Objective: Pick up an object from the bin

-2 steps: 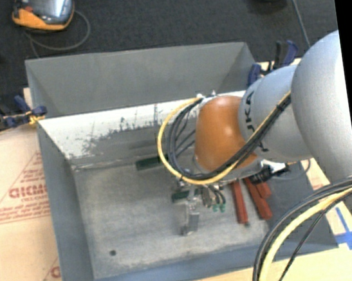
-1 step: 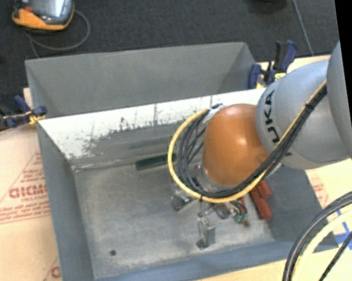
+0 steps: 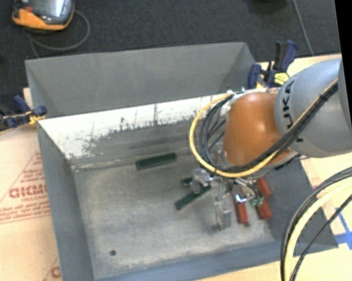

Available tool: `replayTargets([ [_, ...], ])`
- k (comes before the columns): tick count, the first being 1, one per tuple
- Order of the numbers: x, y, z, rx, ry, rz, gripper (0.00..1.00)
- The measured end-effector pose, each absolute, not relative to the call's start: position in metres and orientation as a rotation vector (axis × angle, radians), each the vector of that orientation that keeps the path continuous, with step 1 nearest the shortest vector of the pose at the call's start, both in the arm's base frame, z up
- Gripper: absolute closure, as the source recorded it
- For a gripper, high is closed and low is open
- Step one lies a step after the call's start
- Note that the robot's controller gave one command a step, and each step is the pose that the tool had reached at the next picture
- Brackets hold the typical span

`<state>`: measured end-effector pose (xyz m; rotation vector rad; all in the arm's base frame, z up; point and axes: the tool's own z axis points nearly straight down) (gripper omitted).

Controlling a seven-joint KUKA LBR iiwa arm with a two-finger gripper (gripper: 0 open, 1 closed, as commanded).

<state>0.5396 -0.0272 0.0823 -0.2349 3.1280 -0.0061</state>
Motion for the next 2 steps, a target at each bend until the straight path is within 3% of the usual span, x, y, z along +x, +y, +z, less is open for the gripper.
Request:
replayTargets([
  [1,0.5545,0.0014,0.0717,-0.545,3.084,-0.001,0.00],
  [2,0.5535,0.0011,0.0710,-0.538,3.089,0.000,1.00],
])
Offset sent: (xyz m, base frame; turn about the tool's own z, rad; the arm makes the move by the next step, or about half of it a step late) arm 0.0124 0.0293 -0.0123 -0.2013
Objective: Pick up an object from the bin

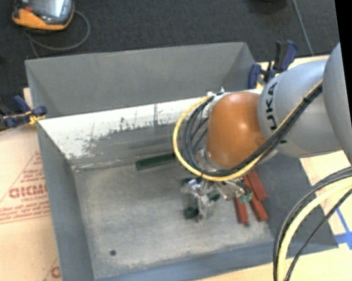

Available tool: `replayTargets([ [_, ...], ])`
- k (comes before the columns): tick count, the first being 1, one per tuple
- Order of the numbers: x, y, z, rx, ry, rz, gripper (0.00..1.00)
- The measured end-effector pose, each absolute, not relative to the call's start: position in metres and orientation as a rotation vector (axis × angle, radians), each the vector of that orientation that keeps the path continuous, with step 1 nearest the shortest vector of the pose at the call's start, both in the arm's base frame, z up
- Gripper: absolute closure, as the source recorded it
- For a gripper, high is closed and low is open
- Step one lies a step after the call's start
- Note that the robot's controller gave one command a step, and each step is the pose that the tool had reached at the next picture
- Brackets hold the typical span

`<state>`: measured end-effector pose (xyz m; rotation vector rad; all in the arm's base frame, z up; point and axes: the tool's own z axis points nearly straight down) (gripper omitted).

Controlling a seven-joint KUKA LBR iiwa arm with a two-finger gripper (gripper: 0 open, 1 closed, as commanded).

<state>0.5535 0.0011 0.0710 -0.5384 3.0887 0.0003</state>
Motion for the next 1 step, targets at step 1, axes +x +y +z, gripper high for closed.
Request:
replayTargets([
  [1,0.5392,-0.0137,0.2291,-0.721,3.047,-0.006,1.00],
])
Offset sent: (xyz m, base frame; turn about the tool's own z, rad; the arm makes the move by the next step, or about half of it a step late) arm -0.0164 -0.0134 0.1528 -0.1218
